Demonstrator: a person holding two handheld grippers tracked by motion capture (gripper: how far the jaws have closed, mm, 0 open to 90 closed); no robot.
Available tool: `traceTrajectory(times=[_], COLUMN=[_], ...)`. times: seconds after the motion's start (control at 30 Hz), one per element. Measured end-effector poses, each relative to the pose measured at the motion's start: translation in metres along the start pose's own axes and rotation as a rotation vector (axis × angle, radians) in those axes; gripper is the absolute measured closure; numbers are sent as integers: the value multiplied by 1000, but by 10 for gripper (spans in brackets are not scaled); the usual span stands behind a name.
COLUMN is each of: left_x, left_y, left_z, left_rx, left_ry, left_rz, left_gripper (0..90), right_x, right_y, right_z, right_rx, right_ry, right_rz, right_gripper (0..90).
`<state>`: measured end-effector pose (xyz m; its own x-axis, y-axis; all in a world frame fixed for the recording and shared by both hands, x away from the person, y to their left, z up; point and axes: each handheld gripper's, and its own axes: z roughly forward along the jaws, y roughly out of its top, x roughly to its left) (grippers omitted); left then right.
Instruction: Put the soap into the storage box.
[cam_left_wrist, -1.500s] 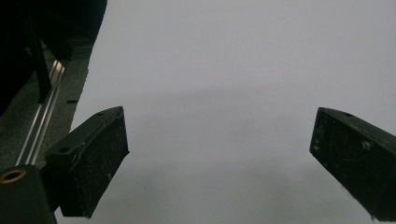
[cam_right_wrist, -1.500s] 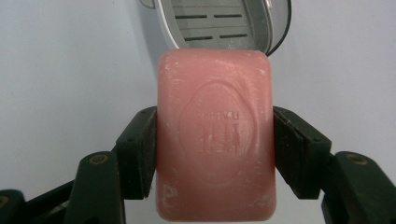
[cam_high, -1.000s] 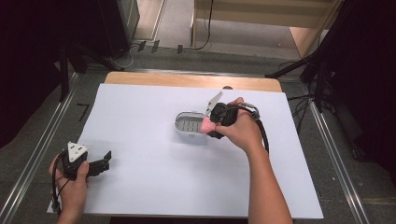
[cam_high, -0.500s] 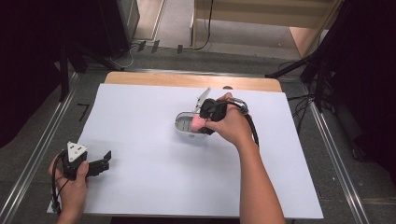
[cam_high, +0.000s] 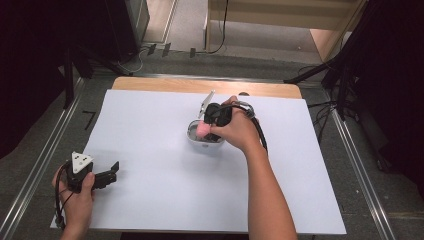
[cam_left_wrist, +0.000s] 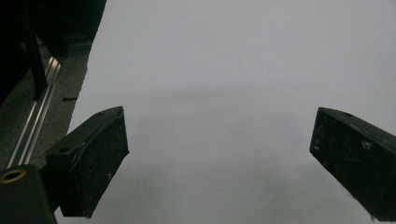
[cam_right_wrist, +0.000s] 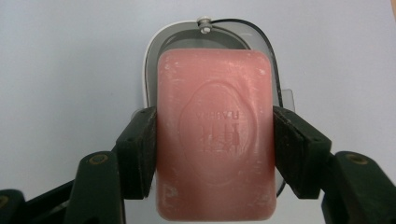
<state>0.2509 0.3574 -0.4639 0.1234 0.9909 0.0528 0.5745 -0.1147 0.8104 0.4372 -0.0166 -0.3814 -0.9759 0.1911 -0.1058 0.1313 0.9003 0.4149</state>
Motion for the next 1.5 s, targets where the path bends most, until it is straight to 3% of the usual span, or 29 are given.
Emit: traceTrajectory(times=[0.27,0.63,0.7,0.8,0.97,1.17,1.37,1.5], left_x=[0,1,1,1,1,1,1,1], left_y=[0,0,0,0,0,0,0,0], left_z=[0,0,0,0,0,1,1,1], left_rx=[0,-3,-2,-2,-2,-3,-2,-1], left_ry=[-3,-3,-2,-3,-2,0,2,3], left_rz=[-2,-9,-12,-12,-12,-12,-11,-11], left_gripper=[48,48,48,48,48,48,48,48], right_x=[-2,-4,-5,-7,-3,3,9,15], right_y=[4,4,3,2,-4,-20,-45,-62], right_z=[9,12,10,0,-4,-6,-8,-12], right_rx=[19,27,9,-54,-57,-82,-128,-125], right_ry=[-2,-13,-15,5,-2,-17,-47,-78], right_rz=[-21,-1,7,43,60,128,205,250], right_gripper=[389,389,460,449,416,283,24,0])
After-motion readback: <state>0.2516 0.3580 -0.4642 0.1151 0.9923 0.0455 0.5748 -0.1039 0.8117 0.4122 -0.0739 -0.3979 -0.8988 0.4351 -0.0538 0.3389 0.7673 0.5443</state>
